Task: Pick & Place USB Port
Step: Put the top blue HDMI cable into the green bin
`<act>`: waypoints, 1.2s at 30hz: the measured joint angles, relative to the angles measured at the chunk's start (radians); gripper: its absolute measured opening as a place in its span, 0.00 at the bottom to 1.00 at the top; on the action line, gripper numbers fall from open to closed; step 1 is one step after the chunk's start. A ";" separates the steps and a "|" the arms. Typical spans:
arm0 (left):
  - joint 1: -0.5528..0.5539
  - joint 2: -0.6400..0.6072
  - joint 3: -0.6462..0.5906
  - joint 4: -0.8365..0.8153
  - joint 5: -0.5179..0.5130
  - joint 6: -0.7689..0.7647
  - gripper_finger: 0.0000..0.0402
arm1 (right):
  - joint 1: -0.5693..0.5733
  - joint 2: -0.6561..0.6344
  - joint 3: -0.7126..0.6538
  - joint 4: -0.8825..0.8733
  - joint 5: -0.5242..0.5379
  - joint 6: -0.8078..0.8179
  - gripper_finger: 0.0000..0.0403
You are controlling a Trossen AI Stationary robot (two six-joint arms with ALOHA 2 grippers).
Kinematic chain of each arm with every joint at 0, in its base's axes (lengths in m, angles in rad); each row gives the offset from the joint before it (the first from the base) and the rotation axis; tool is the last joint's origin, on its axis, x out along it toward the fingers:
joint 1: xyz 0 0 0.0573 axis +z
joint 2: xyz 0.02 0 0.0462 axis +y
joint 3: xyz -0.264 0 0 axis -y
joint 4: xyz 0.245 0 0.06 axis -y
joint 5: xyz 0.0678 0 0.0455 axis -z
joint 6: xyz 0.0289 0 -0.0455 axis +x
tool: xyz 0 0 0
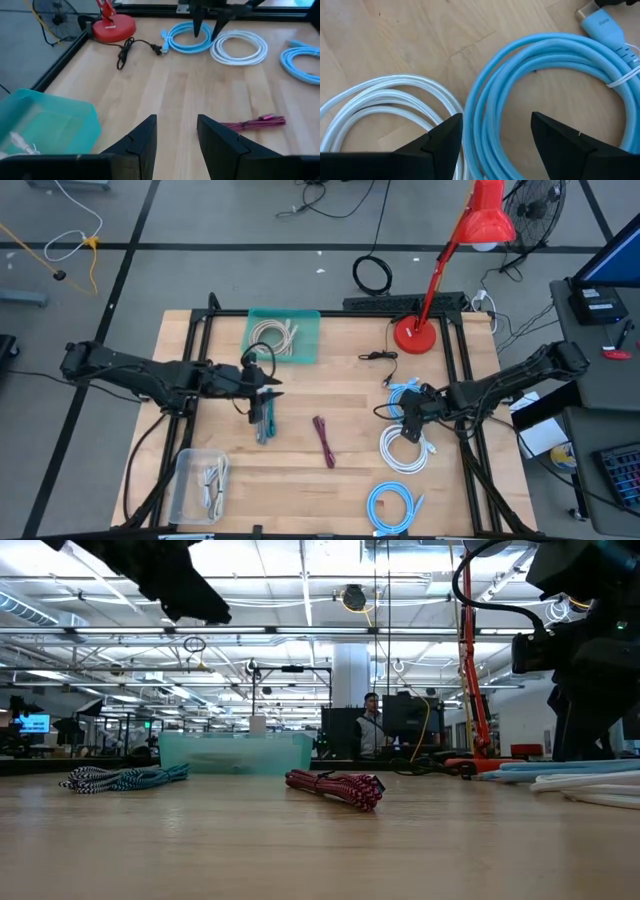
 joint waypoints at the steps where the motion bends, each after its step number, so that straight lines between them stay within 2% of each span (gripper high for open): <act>1: -0.005 -0.015 0.000 -0.008 0.000 0.000 0.36 | 0.000 0.000 0.000 0.000 0.000 0.000 0.56; 7: -0.041 -0.074 0.000 -0.040 0.000 -0.012 0.36 | 0.000 0.013 0.000 -0.004 -0.003 -0.028 0.56; 20: -0.082 -0.071 0.000 -0.039 0.001 0.000 0.36 | -0.094 0.170 0.003 -0.041 -0.007 -0.077 0.55; 24: -0.082 -0.071 0.000 -0.039 0.001 0.000 0.36 | -0.110 0.180 0.002 -0.039 -0.020 -0.038 0.44; 30: -0.082 -0.071 0.000 -0.038 0.001 -0.001 0.36 | -0.107 0.173 0.002 0.002 -0.060 0.084 0.09; 31: -0.082 -0.071 0.000 -0.036 0.000 -0.001 0.36 | -0.103 0.168 0.001 0.013 -0.056 0.105 0.07; 36: -0.082 -0.071 0.001 -0.036 -0.007 -0.010 0.36 | -0.077 0.162 0.024 0.103 0.024 0.253 0.09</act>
